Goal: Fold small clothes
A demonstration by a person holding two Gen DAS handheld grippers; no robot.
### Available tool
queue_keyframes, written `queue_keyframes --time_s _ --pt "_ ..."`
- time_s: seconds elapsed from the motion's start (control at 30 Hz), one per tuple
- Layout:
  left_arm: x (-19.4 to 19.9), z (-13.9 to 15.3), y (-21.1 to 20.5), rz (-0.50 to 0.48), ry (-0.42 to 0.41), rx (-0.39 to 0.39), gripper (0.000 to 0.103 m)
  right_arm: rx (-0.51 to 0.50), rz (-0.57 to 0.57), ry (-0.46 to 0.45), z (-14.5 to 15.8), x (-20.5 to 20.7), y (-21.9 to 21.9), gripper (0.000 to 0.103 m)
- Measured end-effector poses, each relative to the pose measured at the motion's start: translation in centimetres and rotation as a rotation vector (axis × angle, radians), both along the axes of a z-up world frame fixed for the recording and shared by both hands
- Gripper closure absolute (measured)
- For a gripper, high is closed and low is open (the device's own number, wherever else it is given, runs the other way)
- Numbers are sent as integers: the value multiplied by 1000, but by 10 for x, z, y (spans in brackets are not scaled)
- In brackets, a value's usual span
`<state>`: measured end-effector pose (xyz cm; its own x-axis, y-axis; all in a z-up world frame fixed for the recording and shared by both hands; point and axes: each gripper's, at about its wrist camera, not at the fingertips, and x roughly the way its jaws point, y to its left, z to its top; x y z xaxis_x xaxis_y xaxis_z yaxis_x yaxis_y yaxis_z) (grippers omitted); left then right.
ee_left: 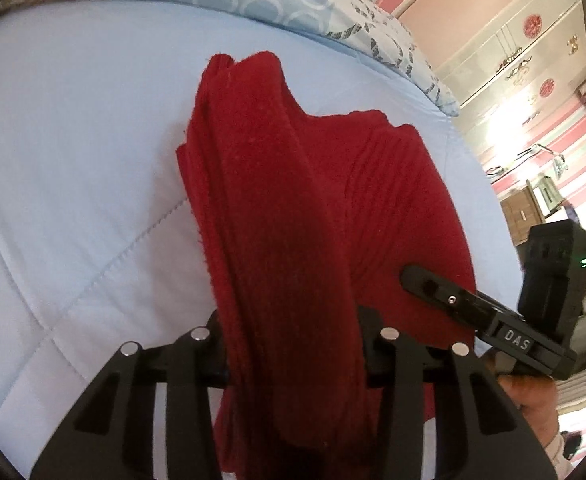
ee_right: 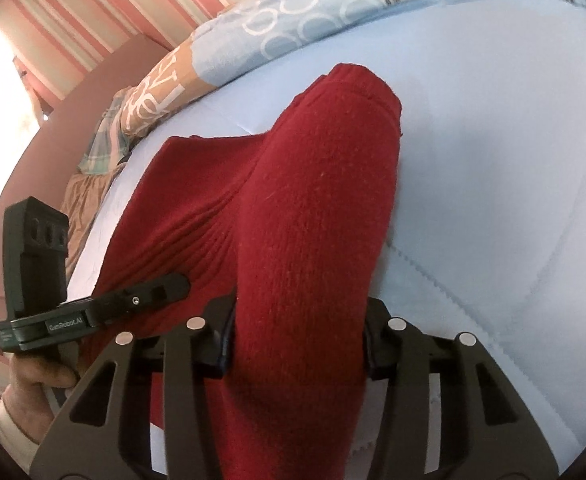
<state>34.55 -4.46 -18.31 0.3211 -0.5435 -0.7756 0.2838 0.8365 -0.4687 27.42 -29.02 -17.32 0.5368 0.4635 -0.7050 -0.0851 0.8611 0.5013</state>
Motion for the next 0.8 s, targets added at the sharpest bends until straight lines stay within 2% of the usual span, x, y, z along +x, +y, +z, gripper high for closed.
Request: queue_keyframes --time_s 0.2,0.4,0.8 --pt "-16 16 -7 -8 -50 25 61 -11 -13 -35 18 -13 -7 57" --pt "-36 47 -22 -11 -99 25 61 -19 -22 -83 46 -31 -17 57" --pt "-110 130 -89 1 -254 33 61 -90 -27 -206 131 -103 -71 57"
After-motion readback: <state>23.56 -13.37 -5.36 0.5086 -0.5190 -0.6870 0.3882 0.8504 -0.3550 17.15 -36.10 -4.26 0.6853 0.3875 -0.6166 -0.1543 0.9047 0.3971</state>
